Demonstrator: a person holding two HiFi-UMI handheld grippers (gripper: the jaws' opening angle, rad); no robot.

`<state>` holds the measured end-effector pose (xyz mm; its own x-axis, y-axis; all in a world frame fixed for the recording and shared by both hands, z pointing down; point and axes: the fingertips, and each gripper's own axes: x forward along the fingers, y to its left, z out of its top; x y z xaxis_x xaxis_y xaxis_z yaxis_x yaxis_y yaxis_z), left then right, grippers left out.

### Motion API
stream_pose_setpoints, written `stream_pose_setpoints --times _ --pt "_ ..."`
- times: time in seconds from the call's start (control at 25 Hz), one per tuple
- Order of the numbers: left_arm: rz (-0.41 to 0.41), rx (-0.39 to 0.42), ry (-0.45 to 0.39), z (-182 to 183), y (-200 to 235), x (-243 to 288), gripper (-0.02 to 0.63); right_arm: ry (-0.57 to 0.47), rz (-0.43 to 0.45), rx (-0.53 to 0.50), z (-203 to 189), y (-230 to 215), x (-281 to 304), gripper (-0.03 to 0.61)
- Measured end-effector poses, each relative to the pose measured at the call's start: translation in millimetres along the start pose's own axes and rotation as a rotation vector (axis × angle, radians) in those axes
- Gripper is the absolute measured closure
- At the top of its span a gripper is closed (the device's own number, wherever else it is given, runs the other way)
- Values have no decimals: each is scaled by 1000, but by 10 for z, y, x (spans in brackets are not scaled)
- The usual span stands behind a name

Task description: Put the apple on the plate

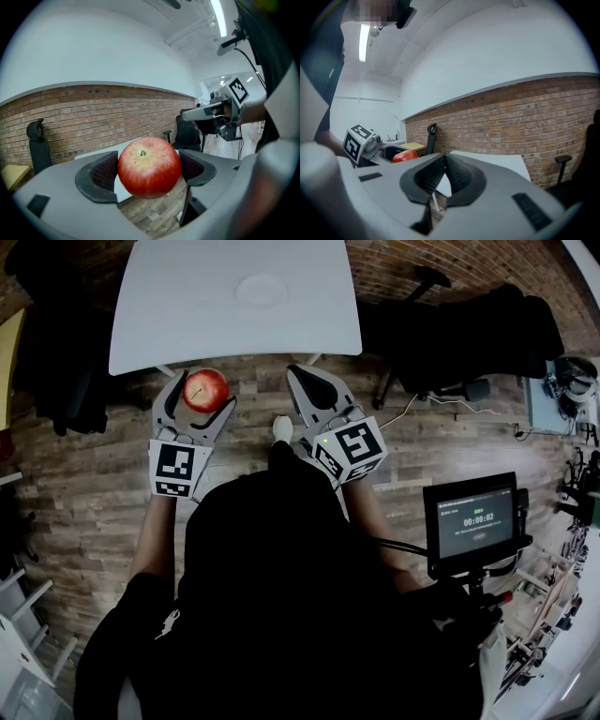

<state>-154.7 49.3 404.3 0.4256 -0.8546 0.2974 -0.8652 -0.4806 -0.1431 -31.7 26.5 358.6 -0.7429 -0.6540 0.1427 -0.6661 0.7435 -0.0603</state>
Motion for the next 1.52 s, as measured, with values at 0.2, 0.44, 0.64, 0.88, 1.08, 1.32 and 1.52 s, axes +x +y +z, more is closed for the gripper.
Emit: stream_pose_setpoints --times 0.2,0.44,0.64,0.88,1.08,1.32,1.52 --pt "5 -5 14 194 105 530 205 9 21 26 35 -519 233 575" --pt "24 -16 42 310 124 896 204 27 61 38 40 -902 323 575" --pt "66 -32 79 382 154 1315 204 35 121 48 43 -1343 514 575" --pt "112 -67 119 440 256 2086 205 63 194 56 -56 -2071 877 575" --pt "133 -81 123 410 212 1992 206 61 208 47 -38 -2023 856 575" --pt "148 -81 120 423 242 1982 205 71 202 56 -78 -2043 835 575" --pt "135 -72 128 427 296 2012 204 60 187 59 -23 -2067 870 575"
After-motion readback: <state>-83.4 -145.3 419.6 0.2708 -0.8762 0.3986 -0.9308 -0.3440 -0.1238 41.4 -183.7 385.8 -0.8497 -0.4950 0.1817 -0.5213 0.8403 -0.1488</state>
